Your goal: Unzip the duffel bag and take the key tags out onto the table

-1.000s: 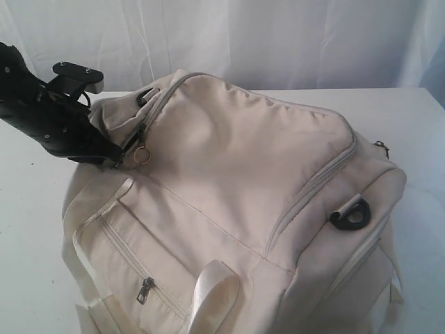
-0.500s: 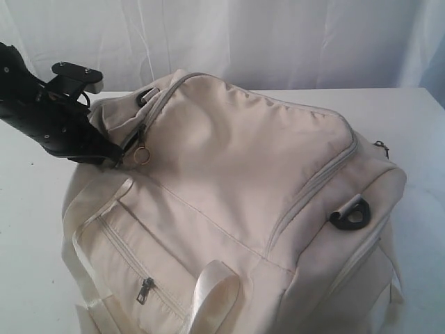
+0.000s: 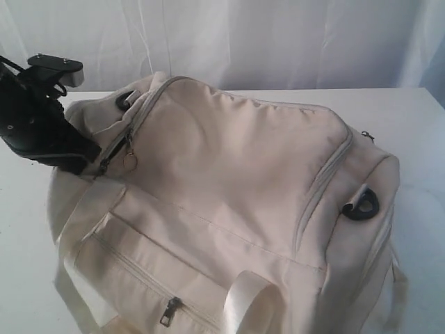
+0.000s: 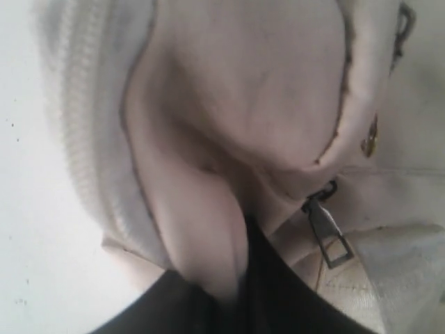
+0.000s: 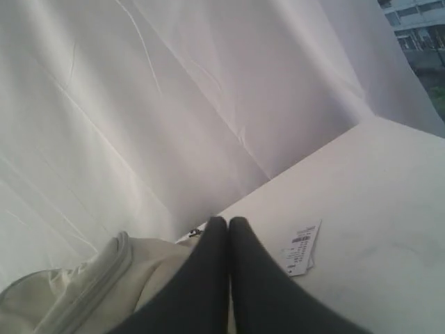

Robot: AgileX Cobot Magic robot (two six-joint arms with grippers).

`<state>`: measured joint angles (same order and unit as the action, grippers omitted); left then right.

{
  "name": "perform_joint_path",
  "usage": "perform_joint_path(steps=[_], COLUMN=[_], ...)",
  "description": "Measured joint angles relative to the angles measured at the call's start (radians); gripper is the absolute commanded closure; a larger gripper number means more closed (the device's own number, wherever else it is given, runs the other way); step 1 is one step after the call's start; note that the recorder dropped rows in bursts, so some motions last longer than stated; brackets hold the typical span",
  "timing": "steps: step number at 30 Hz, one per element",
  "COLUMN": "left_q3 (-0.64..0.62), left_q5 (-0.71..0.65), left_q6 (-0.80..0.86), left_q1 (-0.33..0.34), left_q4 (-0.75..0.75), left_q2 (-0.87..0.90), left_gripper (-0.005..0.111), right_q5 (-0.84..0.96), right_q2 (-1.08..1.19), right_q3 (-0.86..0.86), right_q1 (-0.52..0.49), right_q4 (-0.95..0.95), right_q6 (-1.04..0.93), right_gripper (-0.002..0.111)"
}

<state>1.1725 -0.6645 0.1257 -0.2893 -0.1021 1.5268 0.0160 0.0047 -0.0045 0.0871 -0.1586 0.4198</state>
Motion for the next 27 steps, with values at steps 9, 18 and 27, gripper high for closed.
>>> perform_joint_path(steps=[9, 18, 27], left_q3=[-0.055, -0.241, -0.375], left_q5=[-0.258, -0.338, -0.378], left_q6=[-0.016, -0.019, -0.019], left_q1=[0.000, 0.000, 0.000], left_q4=[-0.020, -0.135, -0.169], left_q2=[-0.190, -0.402, -0.572], left_gripper=[0.107, 0.107, 0.107], right_q5=[0.072, 0.133, 0.107], right_q2=[0.033, 0.224, 0.511], right_q3=[-0.018, -0.121, -0.298], right_q1=[0.118, 0.419, 0.686], right_q4=[-0.005, -0.125, -0.255], right_q6=[0.003, -0.005, -0.120], right_gripper=[0.108, 0.108, 0.108])
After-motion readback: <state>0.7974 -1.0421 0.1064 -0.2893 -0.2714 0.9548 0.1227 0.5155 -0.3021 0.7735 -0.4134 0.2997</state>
